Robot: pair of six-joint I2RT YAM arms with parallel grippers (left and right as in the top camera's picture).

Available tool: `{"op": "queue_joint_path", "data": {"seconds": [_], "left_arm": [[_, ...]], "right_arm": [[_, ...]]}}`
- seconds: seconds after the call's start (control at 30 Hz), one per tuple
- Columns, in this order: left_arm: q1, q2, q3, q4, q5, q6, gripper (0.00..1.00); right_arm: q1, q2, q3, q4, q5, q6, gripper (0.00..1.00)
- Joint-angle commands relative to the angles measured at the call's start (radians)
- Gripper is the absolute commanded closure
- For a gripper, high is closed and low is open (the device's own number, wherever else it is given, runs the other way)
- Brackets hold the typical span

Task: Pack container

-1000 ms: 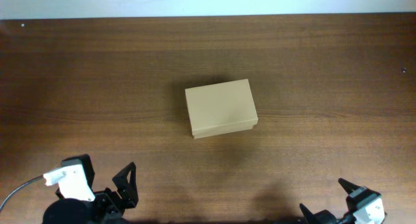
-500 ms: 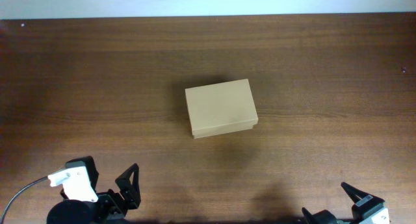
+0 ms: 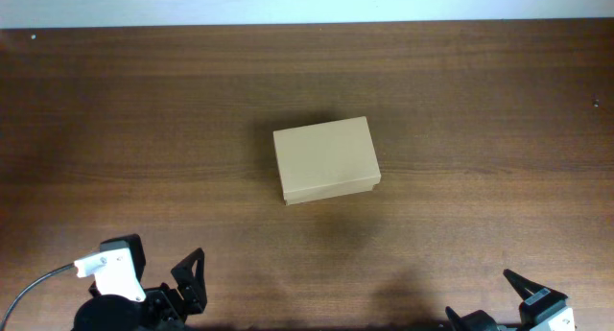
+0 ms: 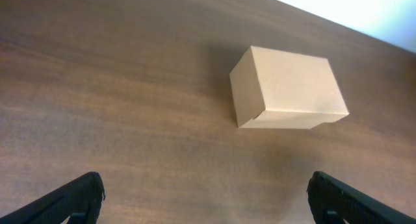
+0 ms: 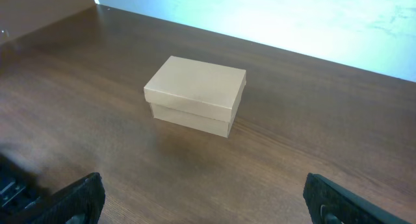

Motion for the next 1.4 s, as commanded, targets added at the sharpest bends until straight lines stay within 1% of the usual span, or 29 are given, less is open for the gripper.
{"op": "queue_joint_path", "data": {"seconds": [0.0,0.17,0.27,0.3,0.4,0.47,0.5,0.6,0.7,0.87,1.03,1.1,1.2,1.37], "left_arm": [[-0.005,-0.01,-0.006,-0.036,0.011,-0.005,0.0],[-0.005,-0.01,-0.006,-0.09,0.01,-0.005,0.0],[-0.001,-0.01,-0.007,-0.039,-0.038,-0.005,0.0],[0.014,-0.01,-0.007,-0.016,-0.07,-0.005,0.0],[0.066,-0.01,-0.021,0.011,-0.106,-0.001,0.0],[0.121,-0.01,-0.042,0.038,-0.105,0.046,0.01],[0.162,-0.011,-0.065,0.077,-0.1,0.085,0.01],[0.225,-0.019,-0.12,0.162,-0.074,0.162,0.0],[0.256,-0.054,-0.182,0.233,-0.063,0.211,0.0],[0.32,-0.162,-0.319,0.331,-0.047,0.26,0.0],[0.403,-0.257,-0.457,0.374,-0.037,0.281,0.0],[0.425,-0.278,-0.494,0.397,-0.017,0.328,0.01],[0.459,-0.314,-0.548,0.438,0.039,0.433,0.01],[0.483,-0.372,-0.623,0.452,0.06,0.511,0.0]], "right_arm": [[-0.007,-0.008,-0.006,0.005,-0.006,0.011,0.01],[-0.007,-0.008,-0.006,0.005,-0.006,0.011,0.01],[-0.007,-0.008,-0.006,0.005,-0.006,0.011,0.01],[-0.007,-0.008,-0.006,0.005,-0.006,0.011,0.01],[-0.007,-0.008,-0.006,0.005,-0.006,0.011,0.01],[-0.007,-0.008,-0.006,0.005,-0.006,0.011,0.01],[-0.007,-0.008,-0.006,0.005,-0.006,0.011,0.01],[-0.007,-0.008,-0.006,0.005,-0.006,0.011,0.01],[-0.007,-0.008,-0.006,0.005,-0.006,0.011,0.01],[-0.007,-0.008,-0.006,0.005,-0.006,0.011,0.01],[-0.007,-0.008,-0.006,0.005,-0.006,0.011,0.01],[-0.007,-0.008,-0.006,0.005,-0.006,0.011,0.01],[-0.007,-0.008,-0.006,0.004,-0.006,0.011,0.01],[-0.007,-0.008,-0.006,0.003,-0.006,0.011,0.01]]}}
